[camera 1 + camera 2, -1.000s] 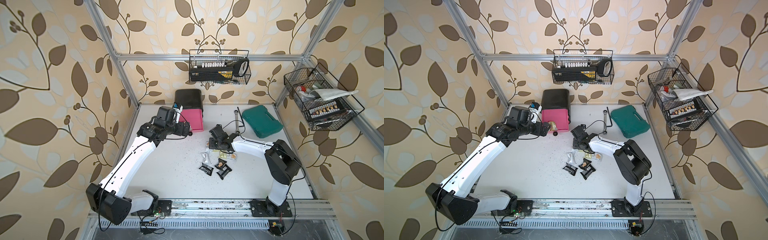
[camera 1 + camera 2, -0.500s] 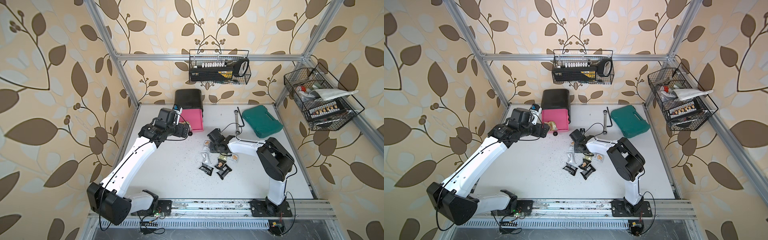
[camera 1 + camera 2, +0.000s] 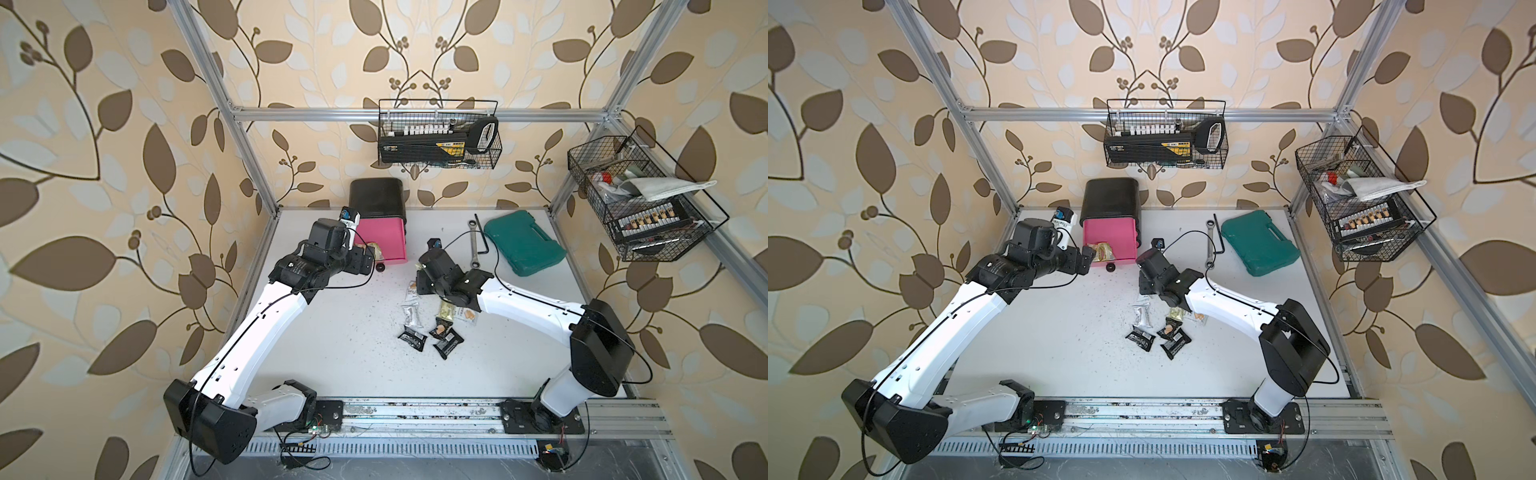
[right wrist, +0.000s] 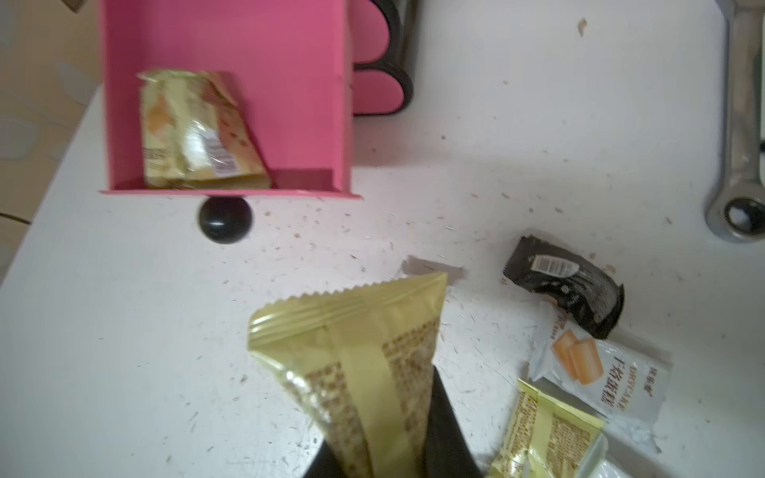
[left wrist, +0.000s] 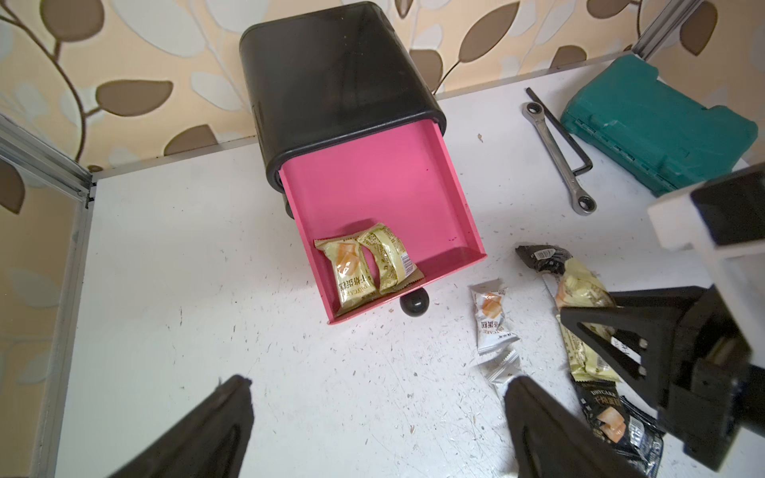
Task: Place the cookies into the drawer by color
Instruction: Pick up the cookie at the center of the board.
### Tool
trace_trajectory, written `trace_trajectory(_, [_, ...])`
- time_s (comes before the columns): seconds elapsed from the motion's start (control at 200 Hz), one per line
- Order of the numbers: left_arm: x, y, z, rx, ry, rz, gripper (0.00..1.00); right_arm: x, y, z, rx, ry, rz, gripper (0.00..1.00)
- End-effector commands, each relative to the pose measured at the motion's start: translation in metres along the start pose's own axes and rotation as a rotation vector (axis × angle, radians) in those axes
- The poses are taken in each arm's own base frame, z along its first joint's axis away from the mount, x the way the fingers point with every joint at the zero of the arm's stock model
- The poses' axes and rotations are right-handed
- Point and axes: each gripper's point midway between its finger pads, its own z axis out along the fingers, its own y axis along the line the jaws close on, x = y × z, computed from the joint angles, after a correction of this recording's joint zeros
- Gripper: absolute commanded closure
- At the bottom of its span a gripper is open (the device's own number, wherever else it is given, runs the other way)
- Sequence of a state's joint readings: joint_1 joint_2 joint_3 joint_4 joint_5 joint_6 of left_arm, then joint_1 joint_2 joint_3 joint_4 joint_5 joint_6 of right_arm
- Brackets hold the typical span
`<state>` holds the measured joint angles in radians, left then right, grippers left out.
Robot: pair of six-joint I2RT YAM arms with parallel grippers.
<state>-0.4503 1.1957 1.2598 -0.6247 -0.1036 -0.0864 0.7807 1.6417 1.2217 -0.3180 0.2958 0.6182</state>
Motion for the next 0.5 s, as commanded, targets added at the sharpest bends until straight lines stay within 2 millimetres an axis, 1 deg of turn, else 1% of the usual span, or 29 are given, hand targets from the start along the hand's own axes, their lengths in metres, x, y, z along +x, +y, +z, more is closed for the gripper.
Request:
trace_trajectory(0.0, [-0.011,0.008,-0.007,-0.026,-0.057,-0.015,0.02,-0.026,0.026,-0.006,-0.06,-0.042,-0.033,0.86])
trace_trajectory(0.145, [-0.012,0.009,-0.009,-0.029,-0.062,-0.016,0.02,-0.054,0.054,0.002,-0.108,-0.078,-0.035,0.86])
trace_trajectory(0.265, [-0.012,0.011,-0.01,-0.042,-0.065,-0.012,0.02,-0.071,0.071,0.017,-0.115,-0.108,-0.05,0.86])
trace_trajectory(0.395, [-0.012,0.013,-0.011,-0.052,-0.067,-0.006,0.02,-0.086,0.077,0.038,-0.079,-0.145,-0.08,0.86])
trace_trajectory(0.495, [-0.011,0.012,-0.01,-0.05,-0.064,-0.004,0.02,-0.089,0.081,0.059,-0.08,-0.128,-0.081,0.86])
